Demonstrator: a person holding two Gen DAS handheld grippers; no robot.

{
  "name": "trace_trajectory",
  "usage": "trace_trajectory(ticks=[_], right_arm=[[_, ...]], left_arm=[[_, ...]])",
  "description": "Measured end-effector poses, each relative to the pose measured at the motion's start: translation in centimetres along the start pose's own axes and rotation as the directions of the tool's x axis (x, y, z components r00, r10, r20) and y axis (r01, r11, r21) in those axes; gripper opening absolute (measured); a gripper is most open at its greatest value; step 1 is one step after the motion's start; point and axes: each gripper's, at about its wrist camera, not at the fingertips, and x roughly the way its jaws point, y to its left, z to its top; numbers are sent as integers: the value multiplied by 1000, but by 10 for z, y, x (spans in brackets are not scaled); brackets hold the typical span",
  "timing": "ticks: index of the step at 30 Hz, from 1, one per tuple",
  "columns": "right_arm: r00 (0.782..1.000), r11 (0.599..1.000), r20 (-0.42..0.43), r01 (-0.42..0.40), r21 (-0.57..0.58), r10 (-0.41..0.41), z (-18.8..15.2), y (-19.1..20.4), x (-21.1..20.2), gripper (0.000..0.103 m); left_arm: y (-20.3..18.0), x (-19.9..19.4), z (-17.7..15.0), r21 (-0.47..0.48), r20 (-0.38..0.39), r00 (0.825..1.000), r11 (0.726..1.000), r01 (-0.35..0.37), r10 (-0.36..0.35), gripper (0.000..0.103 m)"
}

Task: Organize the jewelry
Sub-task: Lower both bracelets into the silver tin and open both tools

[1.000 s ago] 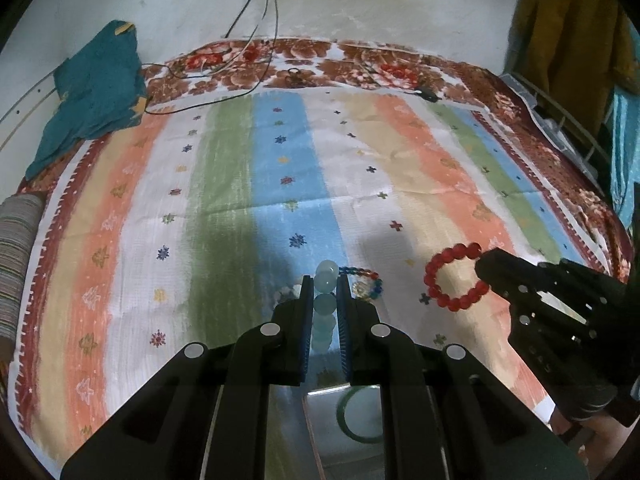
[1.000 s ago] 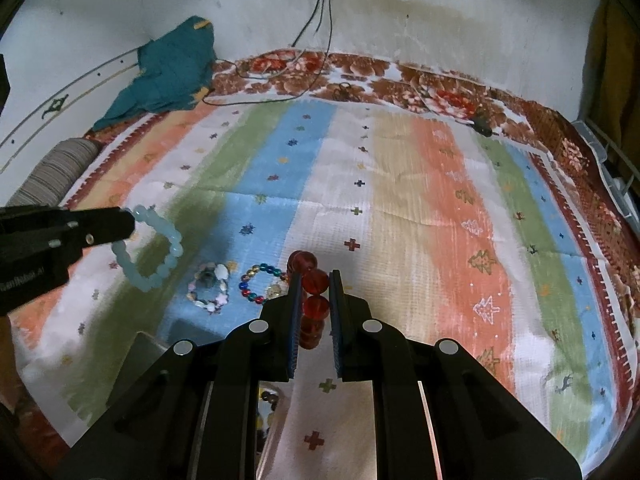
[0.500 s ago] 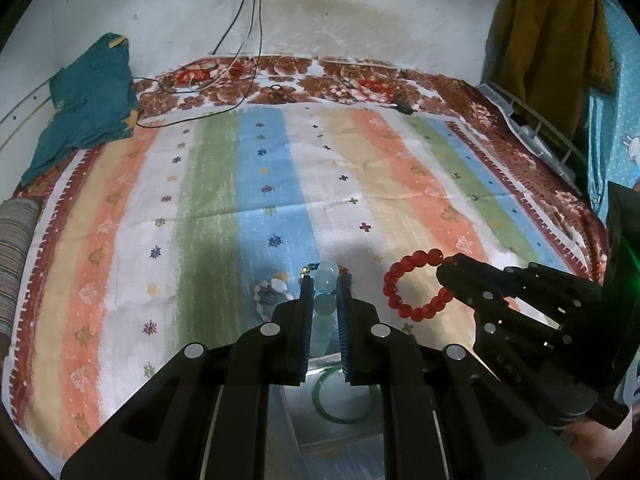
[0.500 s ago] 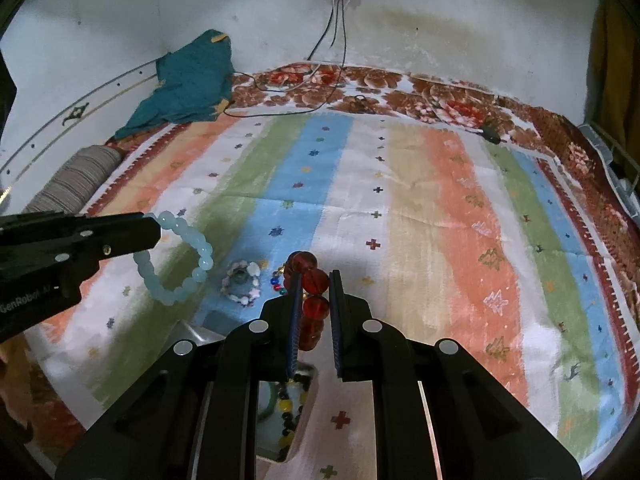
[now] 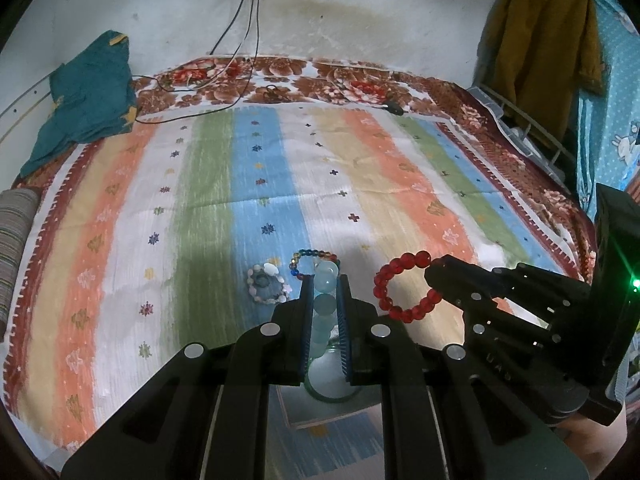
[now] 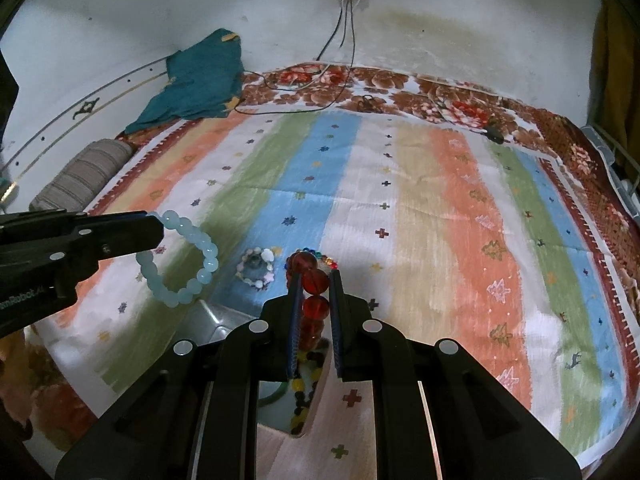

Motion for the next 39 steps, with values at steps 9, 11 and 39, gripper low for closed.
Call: trace_trajectory(ticks=[9, 11, 39], right_arm=[[1000, 1000, -6, -9, -5, 9, -11, 6, -9, 14], [1000, 1000, -10, -12, -8, 12, -13, 8, -10, 14], [997, 999, -71, 38, 25, -36, -10, -21, 15, 52]], left_arm=[[0, -14, -12, -28, 13, 1000, 1000, 5, -5, 11], [0, -15, -15, -30, 7, 1000, 1000, 7, -6, 11], [25, 4, -18, -95, -61, 995, 991, -90, 84, 56]])
